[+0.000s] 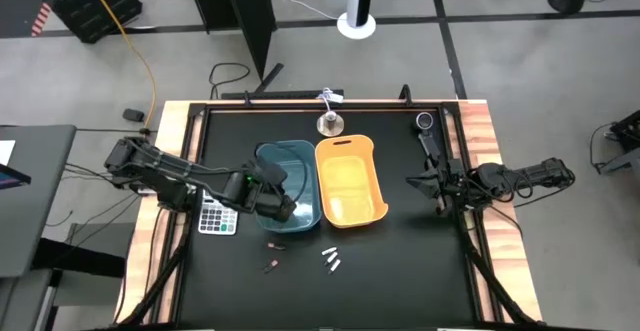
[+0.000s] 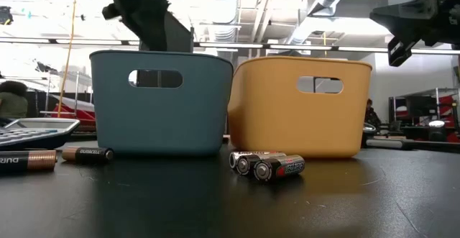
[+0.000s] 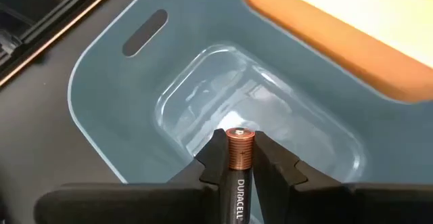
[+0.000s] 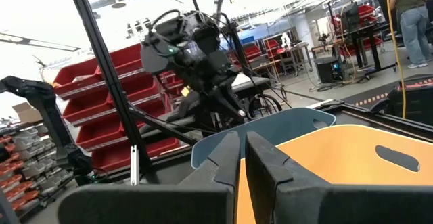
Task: Sort batteries
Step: Put the left black battery into the blue bin, then put the bottom black battery into the blue bin
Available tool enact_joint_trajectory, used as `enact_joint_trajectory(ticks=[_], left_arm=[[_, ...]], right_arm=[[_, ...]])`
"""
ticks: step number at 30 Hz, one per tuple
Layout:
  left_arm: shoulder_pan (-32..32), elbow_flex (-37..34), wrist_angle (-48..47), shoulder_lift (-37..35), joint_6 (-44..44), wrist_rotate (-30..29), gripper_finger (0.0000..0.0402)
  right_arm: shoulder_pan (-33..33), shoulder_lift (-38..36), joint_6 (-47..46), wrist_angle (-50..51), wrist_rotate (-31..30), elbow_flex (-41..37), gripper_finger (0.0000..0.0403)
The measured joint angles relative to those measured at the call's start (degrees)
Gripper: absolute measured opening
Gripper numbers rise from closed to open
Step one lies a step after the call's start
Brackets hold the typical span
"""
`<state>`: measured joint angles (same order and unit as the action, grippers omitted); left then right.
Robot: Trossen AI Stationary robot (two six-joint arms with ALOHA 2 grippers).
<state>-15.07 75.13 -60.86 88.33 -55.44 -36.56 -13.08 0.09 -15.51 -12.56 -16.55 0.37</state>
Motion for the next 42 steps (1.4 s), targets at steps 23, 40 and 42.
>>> enact_joint_trajectory(ticks=[23, 40, 42], left_arm=[[-22.38, -0.57, 3.65, -4.89, 0.63, 8.56, 0.0186], [-28.89, -2.88, 10.32, 15.29, -17.19, 14.13, 0.0184], [-28.65, -2.88, 10.28, 16.94, -18.23, 14.48, 0.0184]], right_arm=[[0.00, 0.01, 0.39, 0.55, -0.01, -0.01, 0.0044], [0.00, 0.01, 0.50, 1.79, -0.01, 0.01, 0.0044], [0.01, 0.01, 0.50, 1.76, 0.00, 0.01, 0.0044]])
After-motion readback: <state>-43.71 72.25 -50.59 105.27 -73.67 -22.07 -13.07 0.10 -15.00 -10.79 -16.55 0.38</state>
